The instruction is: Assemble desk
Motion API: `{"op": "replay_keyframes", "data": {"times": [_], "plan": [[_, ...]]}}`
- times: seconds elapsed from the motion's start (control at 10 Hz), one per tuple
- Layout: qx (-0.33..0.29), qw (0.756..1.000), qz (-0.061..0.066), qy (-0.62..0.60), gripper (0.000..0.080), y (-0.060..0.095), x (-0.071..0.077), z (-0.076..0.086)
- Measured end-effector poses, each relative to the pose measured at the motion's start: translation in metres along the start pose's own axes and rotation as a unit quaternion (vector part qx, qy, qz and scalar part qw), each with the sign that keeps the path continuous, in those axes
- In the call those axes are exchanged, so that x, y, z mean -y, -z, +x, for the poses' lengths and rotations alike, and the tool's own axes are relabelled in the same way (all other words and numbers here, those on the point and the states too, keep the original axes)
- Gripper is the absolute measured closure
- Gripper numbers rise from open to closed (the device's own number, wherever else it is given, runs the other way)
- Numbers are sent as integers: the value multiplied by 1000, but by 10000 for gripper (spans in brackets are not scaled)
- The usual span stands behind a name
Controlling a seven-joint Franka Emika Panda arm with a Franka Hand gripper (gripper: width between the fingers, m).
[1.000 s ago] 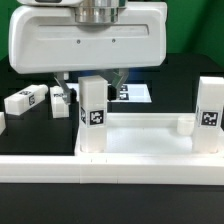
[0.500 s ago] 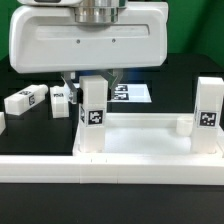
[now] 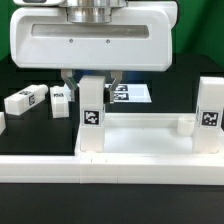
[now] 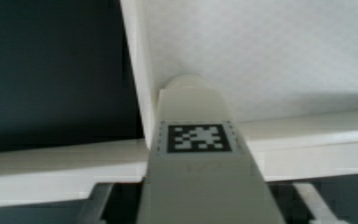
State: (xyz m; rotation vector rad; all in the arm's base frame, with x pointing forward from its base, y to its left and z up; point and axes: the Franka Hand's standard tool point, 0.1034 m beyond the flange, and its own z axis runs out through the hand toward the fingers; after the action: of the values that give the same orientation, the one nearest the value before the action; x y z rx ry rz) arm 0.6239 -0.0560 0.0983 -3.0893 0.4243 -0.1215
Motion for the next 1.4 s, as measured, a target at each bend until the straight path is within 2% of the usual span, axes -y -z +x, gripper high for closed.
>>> {"op": "replay_keyframes", "data": {"times": [0.1, 0.5, 0.7, 1.0, 1.1, 1.2, 1.3, 1.4], "plan": [[0, 997, 6, -71, 510, 0, 0, 0], [3, 968, 8, -251, 509, 0, 0, 0], [6, 932, 7, -362, 509, 0, 2, 0], [6, 902, 8, -432, 509, 0, 2, 0], [6, 903, 9, -429, 509, 0, 2, 0], [6, 908, 9, -419, 438, 0, 2, 0], [6, 914, 9, -405, 438, 0, 2, 0], [6, 929, 7, -369, 272, 0, 2, 0]]}}
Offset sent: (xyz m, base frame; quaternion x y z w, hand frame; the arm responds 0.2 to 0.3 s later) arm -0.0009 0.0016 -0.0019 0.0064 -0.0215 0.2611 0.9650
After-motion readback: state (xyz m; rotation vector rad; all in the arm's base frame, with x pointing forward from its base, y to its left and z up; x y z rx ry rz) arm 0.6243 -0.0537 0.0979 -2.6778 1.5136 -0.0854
